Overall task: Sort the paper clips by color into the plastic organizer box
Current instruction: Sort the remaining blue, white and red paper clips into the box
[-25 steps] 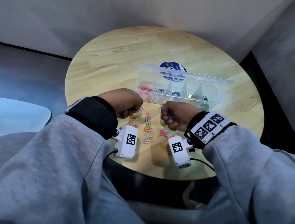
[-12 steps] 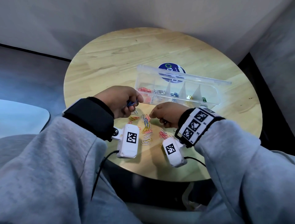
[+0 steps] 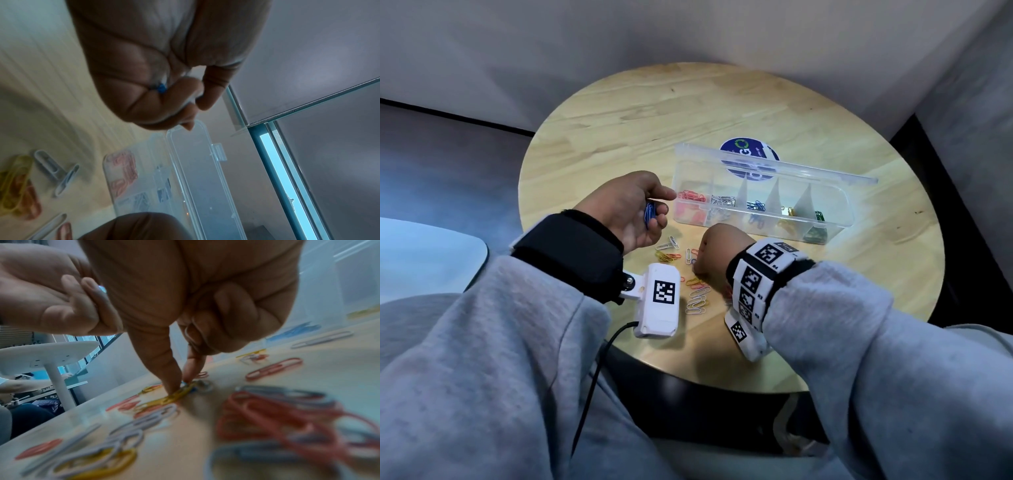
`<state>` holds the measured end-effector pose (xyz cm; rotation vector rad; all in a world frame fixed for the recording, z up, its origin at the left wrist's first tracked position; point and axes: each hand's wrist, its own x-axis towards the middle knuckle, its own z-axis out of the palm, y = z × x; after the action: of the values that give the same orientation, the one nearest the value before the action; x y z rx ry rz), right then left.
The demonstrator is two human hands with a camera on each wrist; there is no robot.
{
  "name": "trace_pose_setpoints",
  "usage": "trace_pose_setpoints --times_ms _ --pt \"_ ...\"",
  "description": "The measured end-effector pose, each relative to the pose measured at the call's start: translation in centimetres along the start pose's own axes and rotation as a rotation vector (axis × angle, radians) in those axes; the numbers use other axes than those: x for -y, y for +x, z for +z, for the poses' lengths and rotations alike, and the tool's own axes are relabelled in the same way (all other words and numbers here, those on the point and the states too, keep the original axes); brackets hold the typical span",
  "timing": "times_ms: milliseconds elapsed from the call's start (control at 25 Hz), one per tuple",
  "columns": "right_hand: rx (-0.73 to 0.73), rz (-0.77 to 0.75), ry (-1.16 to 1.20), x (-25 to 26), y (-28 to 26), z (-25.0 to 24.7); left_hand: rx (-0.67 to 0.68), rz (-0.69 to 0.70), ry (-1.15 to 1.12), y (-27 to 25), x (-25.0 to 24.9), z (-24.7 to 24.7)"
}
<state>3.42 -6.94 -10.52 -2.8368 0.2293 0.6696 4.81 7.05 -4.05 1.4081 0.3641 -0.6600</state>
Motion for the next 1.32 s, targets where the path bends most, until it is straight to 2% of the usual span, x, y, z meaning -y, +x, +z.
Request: trace_pose_setpoints --times_ms 280,360,480,560,680,880,1000,1320 --pt "0.163 -0.023 0.063 -1.7 -0.5 -1.3 0.033 0.015 -0.048 0.5 0.3 0.3" --pt "0.249 -0.032 0.333 -2.8 -1.2 -2.3 0.072 0.017 -0.077 0.6 0.3 0.4" --pt "0.342 0.002 0.954 -4.7 -2.4 -3.4 0.156 0.032 -0.179 0.6 0.2 0.7" --pt "0.314 0.032 1.170 -6.2 -3.1 -3.9 0.214 0.031 -0.234 0.6 0.1 1.1" --pt "0.266 0.075 1.367 -8.5 -4.0 -4.7 0.275 0.018 -0.255 0.7 0.2 1.9" --pt "0.229 0.153 1.639 -11.0 -4.4 -4.6 0.285 -0.009 -0.253 0.9 0.5 3.2" --pt "0.217 0.169 1.746 -11.7 -4.2 -4.6 0.287 -0.015 -0.280 1.1 0.6 3.9" --pt "0.199 0.038 1.843 -11.6 -1.7 -7.6 0.297 -0.010 -0.259 2.5 -0.2 6.2"
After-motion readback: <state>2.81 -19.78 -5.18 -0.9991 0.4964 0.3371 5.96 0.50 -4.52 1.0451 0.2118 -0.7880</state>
